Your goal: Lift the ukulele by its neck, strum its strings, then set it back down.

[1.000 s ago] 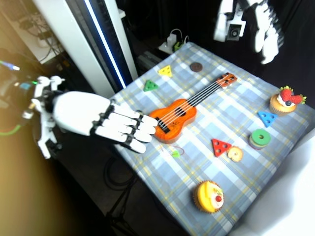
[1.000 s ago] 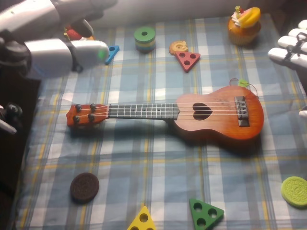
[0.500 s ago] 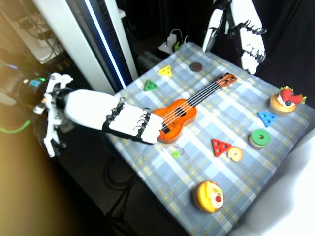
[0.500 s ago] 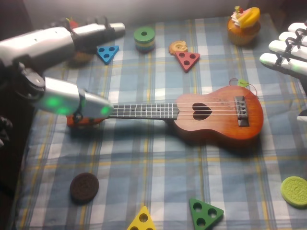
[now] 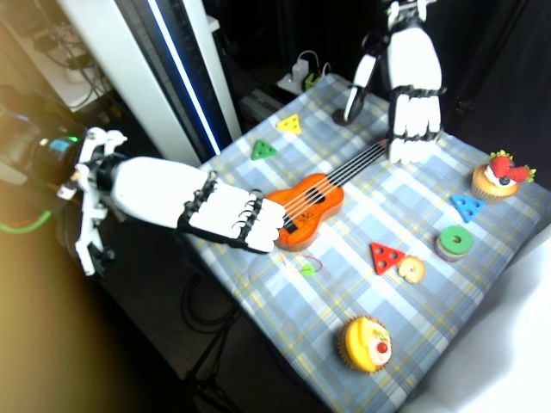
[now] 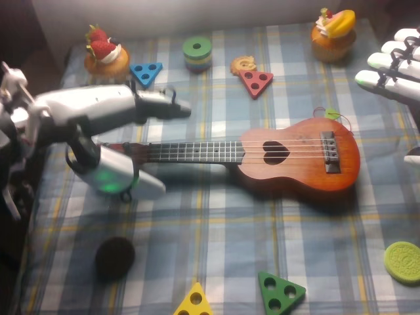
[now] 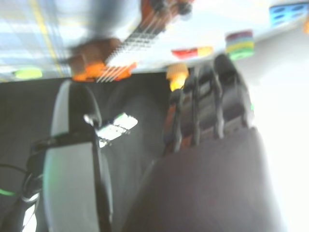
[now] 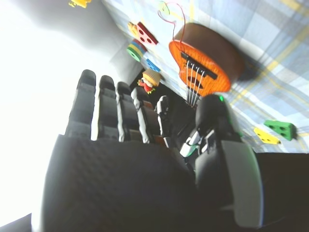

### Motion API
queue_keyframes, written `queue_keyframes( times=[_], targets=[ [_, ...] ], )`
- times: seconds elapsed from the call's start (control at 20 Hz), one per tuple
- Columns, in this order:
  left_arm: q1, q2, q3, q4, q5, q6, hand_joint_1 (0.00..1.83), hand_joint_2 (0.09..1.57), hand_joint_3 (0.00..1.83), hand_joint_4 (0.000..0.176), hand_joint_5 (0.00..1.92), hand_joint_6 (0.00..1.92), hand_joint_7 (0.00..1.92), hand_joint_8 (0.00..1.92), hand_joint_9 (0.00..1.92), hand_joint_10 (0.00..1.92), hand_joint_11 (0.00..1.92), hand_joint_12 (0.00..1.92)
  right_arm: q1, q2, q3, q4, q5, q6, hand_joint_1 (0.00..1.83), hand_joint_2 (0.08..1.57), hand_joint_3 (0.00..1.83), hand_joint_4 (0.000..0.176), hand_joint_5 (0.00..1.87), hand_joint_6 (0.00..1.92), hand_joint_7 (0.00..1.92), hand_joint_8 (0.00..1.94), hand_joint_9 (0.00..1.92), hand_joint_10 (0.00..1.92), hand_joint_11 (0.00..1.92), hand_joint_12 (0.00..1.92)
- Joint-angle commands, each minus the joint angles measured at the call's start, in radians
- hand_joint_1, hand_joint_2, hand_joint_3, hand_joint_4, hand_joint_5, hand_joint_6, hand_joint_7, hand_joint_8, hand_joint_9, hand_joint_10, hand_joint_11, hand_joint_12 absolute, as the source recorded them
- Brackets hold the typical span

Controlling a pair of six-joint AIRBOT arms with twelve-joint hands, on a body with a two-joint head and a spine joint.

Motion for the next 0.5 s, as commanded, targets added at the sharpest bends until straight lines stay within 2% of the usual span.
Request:
queue_keyframes(
  times=[0.0, 0.05, 0.1, 0.15, 0.25, 0.3, 0.35, 0.4, 0.45],
  targets=[
    [-0.005, -0.011, 0.010, -0.029, -0.095, 0.018, 0.97, 0.93, 0.00, 0.026, 0.30, 0.02, 0.33, 0.02, 0.22, 0.10, 0.00, 0.86, 0.015, 0.011, 0.000, 0.001, 0.121, -0.004, 0.29, 1.32, 0.00, 0.000, 0.00, 0.00, 0.00, 0.00, 0.00, 0.00, 0.00, 0.00],
    [0.000, -0.022, 0.016, -0.046, -0.091, 0.040, 0.96, 0.95, 0.00, 0.027, 0.30, 0.01, 0.32, 0.02, 0.20, 0.11, 0.00, 0.80, 0.015, 0.011, 0.000, 0.001, 0.121, -0.004, 0.31, 1.32, 0.00, 0.000, 0.00, 0.00, 0.00, 0.00, 0.00, 0.00, 0.00, 0.00],
    [0.005, -0.031, 0.016, -0.103, -0.087, 0.105, 0.98, 0.94, 0.00, 0.014, 0.35, 0.02, 0.37, 0.03, 0.24, 0.17, 0.00, 0.98, 0.015, 0.012, -0.001, 0.001, 0.121, -0.004, 0.31, 1.33, 0.00, 0.000, 0.00, 0.00, 0.00, 0.00, 0.00, 0.00, 0.04, 0.02],
    [0.016, -0.046, 0.016, -0.190, -0.088, 0.220, 0.93, 1.01, 0.00, 0.002, 0.34, 0.02, 0.36, 0.03, 0.21, 0.23, 0.00, 1.15, 0.015, 0.012, -0.001, 0.001, 0.121, -0.004, 0.31, 1.32, 0.00, 0.000, 0.00, 0.00, 0.00, 0.00, 0.00, 0.00, 0.03, 0.02],
    [0.035, -0.071, 0.027, -0.262, -0.088, 0.301, 0.88, 1.07, 0.01, 0.000, 0.36, 0.04, 0.38, 0.06, 0.03, 0.79, 0.00, 1.40, 0.015, 0.012, -0.001, 0.001, 0.121, -0.004, 0.31, 1.32, 0.00, 0.000, 0.00, 0.00, 0.00, 0.00, 0.00, 0.00, 0.03, 0.03],
    [0.041, -0.079, 0.032, -0.292, -0.091, 0.334, 0.89, 1.10, 0.00, 0.000, 0.36, 0.10, 0.36, 0.17, 0.00, 0.93, 0.00, 1.58, 0.015, 0.012, -0.001, 0.001, 0.121, -0.004, 0.32, 1.31, 0.01, 0.000, 0.00, 0.00, 0.00, 0.00, 0.00, 0.00, 0.00, 0.18],
    [0.049, -0.093, 0.038, -0.340, -0.097, 0.387, 0.93, 1.13, 0.00, 0.000, 0.37, 0.30, 0.34, 0.41, 0.01, 1.07, 0.00, 1.70, 0.015, 0.012, -0.001, 0.001, 0.120, -0.004, 0.32, 1.30, 0.01, 0.000, 0.00, 0.00, 0.00, 0.00, 0.00, 0.00, 0.00, 0.21],
    [0.053, -0.103, 0.043, -0.368, -0.099, 0.414, 1.00, 1.12, 0.00, 0.000, 0.35, 0.71, 0.33, 0.77, 0.09, 1.20, 0.00, 1.86, 0.015, 0.012, -0.001, 0.001, 0.120, -0.004, 0.34, 1.30, 0.01, 0.000, 0.00, 0.00, 0.00, 0.00, 0.00, 0.00, 0.00, 0.22],
    [0.059, -0.117, 0.054, -0.392, -0.099, 0.439, 1.03, 1.21, 0.00, 0.000, 0.66, 1.23, 0.37, 1.08, 0.17, 1.34, 0.00, 1.91, 0.015, 0.013, -0.001, 0.001, 0.120, -0.004, 0.35, 1.30, 0.00, 0.000, 0.00, 0.00, 0.00, 0.00, 0.00, 0.00, 0.00, 0.26]
  ],
)
